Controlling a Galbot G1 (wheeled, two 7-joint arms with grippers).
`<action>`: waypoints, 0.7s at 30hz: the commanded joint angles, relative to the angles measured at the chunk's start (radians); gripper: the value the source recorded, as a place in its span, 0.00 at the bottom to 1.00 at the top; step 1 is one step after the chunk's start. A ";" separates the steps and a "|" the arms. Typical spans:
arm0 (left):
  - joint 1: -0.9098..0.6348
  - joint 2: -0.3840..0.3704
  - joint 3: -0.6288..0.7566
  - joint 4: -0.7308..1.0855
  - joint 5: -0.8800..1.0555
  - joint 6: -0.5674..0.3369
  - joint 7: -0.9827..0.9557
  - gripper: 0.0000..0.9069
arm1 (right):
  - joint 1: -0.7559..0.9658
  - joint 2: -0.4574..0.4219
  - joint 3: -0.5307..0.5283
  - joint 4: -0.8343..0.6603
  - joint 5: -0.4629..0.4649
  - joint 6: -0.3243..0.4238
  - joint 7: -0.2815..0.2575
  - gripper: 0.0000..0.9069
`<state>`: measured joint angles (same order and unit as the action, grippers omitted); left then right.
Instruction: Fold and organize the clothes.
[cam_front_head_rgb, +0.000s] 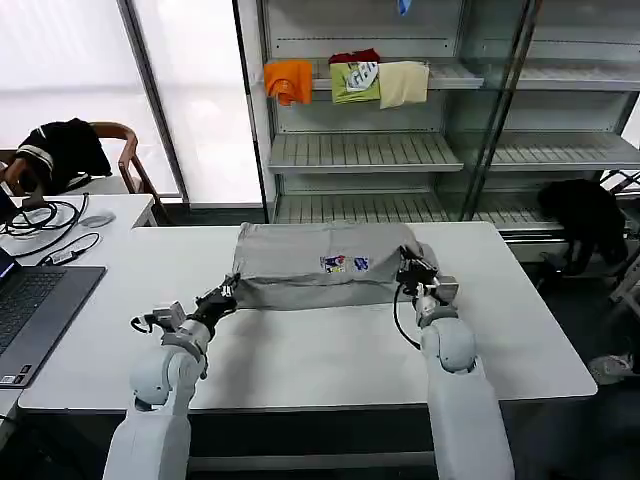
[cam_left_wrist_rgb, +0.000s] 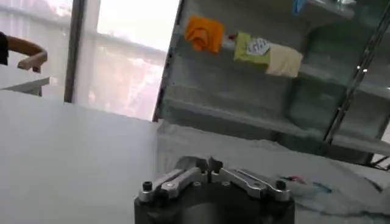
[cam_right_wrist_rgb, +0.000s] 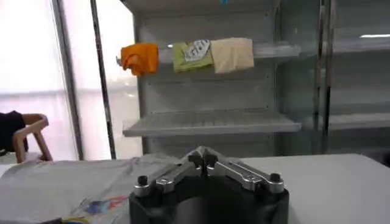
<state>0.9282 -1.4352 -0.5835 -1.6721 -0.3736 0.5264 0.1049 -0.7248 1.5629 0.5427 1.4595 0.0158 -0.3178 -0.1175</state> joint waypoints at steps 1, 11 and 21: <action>-0.030 -0.004 0.001 0.045 0.009 0.004 -0.005 0.01 | 0.086 0.013 -0.002 -0.109 -0.066 -0.001 -0.003 0.00; -0.062 -0.004 0.002 0.064 0.034 0.007 -0.010 0.20 | 0.089 0.023 0.000 -0.137 -0.093 0.012 -0.004 0.00; -0.073 -0.007 0.006 0.060 0.034 0.014 -0.070 1.00 | 0.123 0.030 0.004 -0.166 -0.046 0.060 0.053 1.00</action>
<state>0.8644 -1.4419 -0.5770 -1.6223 -0.3436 0.5367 0.0625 -0.6363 1.5895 0.5436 1.3247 -0.0575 -0.2917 -0.1009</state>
